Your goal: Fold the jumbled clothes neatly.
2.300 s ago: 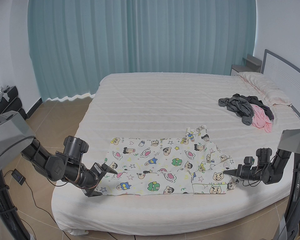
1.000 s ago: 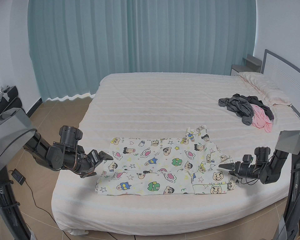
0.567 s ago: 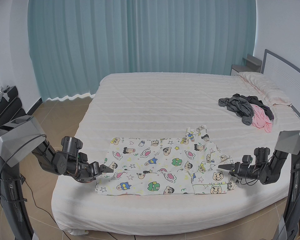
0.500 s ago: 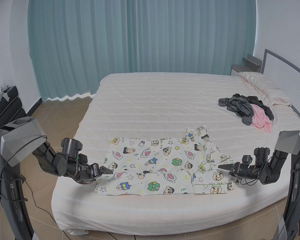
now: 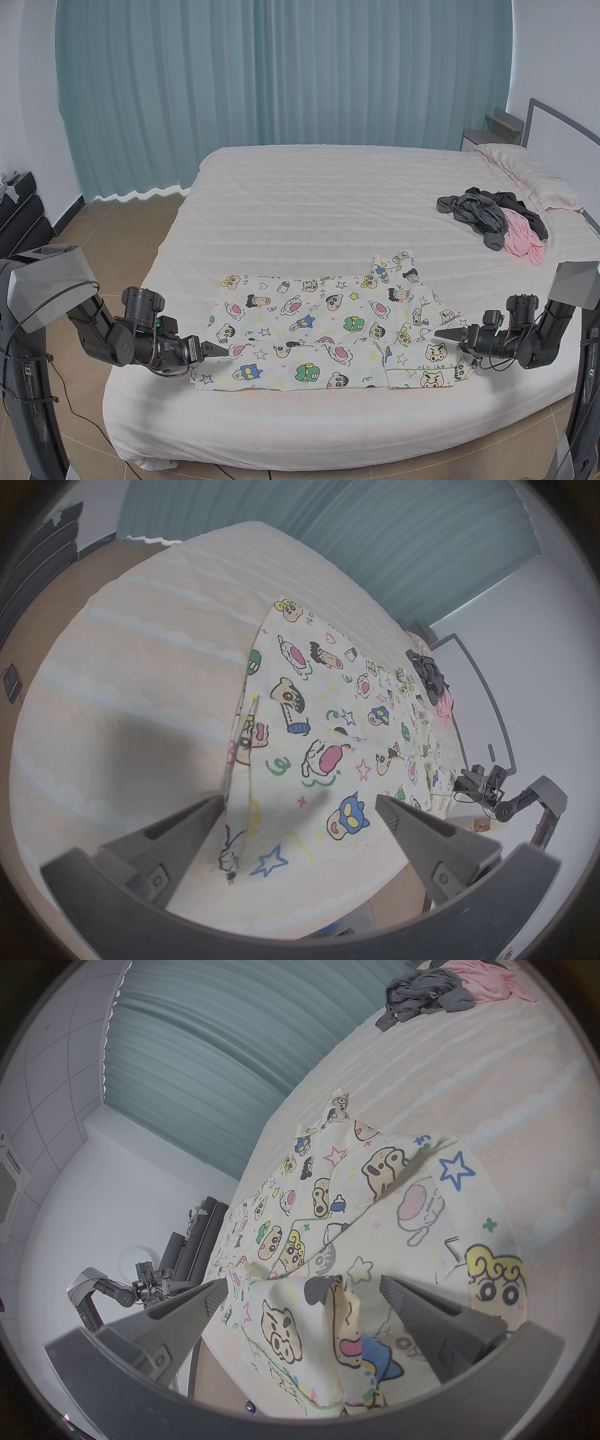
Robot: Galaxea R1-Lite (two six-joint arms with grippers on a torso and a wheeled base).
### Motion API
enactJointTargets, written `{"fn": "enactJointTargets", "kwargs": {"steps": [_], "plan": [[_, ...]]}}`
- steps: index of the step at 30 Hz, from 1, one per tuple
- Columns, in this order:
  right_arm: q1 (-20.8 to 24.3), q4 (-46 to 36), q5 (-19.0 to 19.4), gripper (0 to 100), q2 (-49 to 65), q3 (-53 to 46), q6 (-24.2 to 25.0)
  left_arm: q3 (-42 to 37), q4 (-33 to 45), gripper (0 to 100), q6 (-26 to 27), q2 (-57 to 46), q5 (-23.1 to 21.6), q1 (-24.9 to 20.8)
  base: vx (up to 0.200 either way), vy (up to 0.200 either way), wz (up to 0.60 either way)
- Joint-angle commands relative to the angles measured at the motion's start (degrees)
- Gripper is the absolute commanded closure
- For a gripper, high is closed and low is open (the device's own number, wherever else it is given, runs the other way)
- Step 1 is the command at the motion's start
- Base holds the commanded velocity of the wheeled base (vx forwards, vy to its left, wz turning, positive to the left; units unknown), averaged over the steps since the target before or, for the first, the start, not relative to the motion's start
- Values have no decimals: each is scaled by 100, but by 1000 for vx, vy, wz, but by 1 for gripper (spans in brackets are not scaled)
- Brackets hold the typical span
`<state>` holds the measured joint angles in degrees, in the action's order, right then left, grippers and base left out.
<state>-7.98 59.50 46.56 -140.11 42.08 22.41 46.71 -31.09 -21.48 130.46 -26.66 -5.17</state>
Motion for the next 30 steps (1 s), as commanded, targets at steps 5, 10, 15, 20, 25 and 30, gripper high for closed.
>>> {"fn": "enactJointTargets", "kwargs": {"steps": [5,10,15,20,25,30], "plan": [[-1,18,3,0,-17,-7,1,4,6,100,-23,41,29,-2,0,0,0],[-1,35,3,0,-8,-7,9,-75,15,100,-14,14,495,-10,0,0,0],[-1,35,3,0,-17,-7,9,-127,120,100,-14,-3,750,-10,0,0,0],[-1,53,3,0,-43,-7,9,-110,718,100,21,-206,759,-54,0,0,0],[-1,53,3,0,-43,-7,9,-119,788,100,21,-223,785,-90,0,0,0],[-1,53,3,0,-43,-7,9,-127,788,100,21,-214,943,-90,0,0,0]]}}
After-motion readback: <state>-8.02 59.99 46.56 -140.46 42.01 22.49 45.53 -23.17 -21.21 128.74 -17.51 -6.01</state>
